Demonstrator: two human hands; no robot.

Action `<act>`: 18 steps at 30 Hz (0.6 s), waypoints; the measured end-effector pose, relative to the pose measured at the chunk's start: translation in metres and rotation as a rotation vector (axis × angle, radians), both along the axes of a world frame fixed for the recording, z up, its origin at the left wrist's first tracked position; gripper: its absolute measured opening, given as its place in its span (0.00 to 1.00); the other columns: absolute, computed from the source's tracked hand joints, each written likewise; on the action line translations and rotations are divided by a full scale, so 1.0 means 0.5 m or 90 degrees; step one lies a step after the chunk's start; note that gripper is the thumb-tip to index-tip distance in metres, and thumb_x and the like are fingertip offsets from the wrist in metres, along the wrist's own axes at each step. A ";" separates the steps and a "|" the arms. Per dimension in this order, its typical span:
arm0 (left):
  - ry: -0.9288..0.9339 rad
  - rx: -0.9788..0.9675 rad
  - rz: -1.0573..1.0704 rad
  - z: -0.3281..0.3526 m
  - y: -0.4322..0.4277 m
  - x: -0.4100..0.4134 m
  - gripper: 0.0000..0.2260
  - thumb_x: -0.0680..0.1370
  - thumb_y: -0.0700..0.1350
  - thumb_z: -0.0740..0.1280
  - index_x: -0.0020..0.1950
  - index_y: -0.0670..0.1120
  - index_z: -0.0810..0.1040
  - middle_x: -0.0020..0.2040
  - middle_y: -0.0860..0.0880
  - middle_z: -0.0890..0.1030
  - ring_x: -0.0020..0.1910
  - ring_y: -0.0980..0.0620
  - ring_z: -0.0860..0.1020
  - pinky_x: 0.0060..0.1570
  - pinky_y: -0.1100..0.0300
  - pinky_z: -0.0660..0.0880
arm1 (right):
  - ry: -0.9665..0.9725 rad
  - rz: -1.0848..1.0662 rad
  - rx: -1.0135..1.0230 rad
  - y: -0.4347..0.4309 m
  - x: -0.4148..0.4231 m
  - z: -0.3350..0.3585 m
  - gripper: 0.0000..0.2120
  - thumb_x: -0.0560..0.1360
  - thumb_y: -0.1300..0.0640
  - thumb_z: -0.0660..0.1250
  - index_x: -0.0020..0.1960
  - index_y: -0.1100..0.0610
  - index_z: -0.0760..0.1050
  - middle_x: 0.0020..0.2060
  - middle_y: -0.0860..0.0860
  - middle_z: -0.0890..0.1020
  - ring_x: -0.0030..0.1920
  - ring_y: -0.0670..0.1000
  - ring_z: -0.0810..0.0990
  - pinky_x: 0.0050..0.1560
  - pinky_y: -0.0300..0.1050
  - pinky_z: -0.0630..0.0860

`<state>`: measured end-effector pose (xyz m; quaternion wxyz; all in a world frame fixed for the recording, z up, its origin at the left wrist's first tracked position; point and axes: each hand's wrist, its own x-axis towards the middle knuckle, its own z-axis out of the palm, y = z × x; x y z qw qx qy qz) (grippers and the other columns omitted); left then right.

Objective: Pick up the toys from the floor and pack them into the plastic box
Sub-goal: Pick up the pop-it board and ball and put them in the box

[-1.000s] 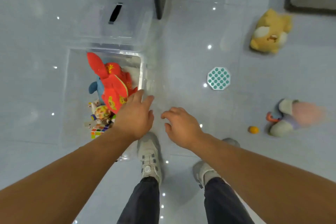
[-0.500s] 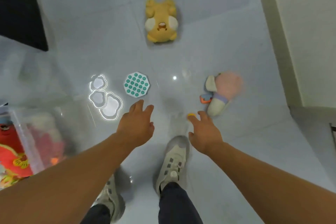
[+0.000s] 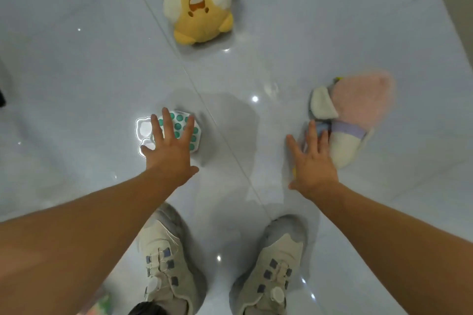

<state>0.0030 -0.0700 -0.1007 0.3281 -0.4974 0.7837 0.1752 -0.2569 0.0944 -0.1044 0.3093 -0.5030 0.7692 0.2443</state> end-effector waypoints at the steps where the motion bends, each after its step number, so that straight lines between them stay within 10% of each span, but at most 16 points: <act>1: 0.002 -0.004 0.005 -0.010 -0.009 -0.003 0.57 0.66 0.65 0.74 0.75 0.60 0.30 0.74 0.44 0.25 0.75 0.37 0.30 0.65 0.30 0.63 | 0.000 -0.015 -0.013 0.000 -0.003 -0.008 0.53 0.66 0.44 0.75 0.77 0.46 0.42 0.74 0.62 0.30 0.73 0.72 0.38 0.73 0.61 0.58; 9: 0.031 -0.014 0.037 -0.050 -0.028 -0.027 0.57 0.65 0.60 0.77 0.75 0.62 0.35 0.77 0.45 0.33 0.77 0.38 0.36 0.63 0.29 0.66 | -0.028 -0.033 -0.161 -0.025 -0.047 -0.037 0.12 0.75 0.66 0.64 0.58 0.58 0.71 0.77 0.61 0.43 0.74 0.71 0.43 0.64 0.65 0.68; 18: -0.004 -0.073 0.016 -0.052 -0.024 -0.030 0.54 0.67 0.54 0.77 0.75 0.62 0.37 0.77 0.42 0.38 0.77 0.39 0.47 0.55 0.39 0.73 | -0.019 0.003 -0.239 -0.038 -0.076 -0.049 0.15 0.65 0.62 0.76 0.49 0.56 0.77 0.73 0.67 0.59 0.66 0.74 0.63 0.61 0.65 0.70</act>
